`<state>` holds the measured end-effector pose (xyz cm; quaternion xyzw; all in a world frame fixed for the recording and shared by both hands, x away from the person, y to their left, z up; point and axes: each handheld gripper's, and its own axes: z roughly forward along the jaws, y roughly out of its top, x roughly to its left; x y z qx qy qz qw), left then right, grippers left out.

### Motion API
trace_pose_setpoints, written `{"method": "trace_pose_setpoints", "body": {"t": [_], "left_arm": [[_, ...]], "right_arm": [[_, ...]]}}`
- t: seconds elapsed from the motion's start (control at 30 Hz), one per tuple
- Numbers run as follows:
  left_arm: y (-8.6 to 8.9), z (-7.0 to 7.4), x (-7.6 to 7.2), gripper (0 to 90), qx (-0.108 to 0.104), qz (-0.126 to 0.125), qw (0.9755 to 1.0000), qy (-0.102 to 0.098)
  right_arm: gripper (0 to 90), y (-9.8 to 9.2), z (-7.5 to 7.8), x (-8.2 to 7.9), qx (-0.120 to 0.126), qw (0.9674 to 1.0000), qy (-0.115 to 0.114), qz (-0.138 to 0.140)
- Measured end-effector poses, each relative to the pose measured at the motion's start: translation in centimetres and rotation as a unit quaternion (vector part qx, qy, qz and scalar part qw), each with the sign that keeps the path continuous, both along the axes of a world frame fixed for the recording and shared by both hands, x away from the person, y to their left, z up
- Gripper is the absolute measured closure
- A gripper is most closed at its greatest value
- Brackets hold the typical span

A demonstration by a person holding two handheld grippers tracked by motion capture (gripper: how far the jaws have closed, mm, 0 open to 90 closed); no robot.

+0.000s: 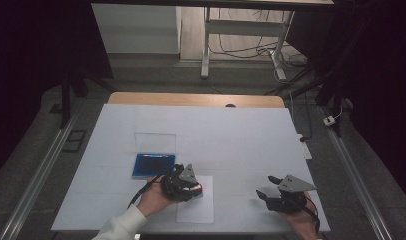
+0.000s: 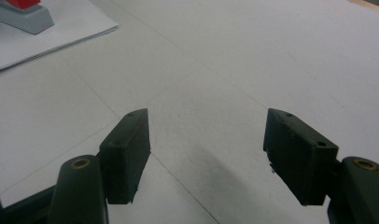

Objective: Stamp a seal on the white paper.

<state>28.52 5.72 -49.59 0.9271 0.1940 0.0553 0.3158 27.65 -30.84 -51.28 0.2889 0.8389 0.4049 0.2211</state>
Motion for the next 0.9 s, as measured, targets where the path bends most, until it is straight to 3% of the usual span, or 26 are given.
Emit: {"method": "trace_pose_setpoints", "body": {"t": [0.9], "left_arm": [[-1.00, 0.52, -0.05, 70.6, 0.045, 0.001, 0.9990, 0.000]], "right_arm": [[31.1, 0.27, -0.02, -0.01, 0.000, 1.0000, -0.001, 0.002]]}}
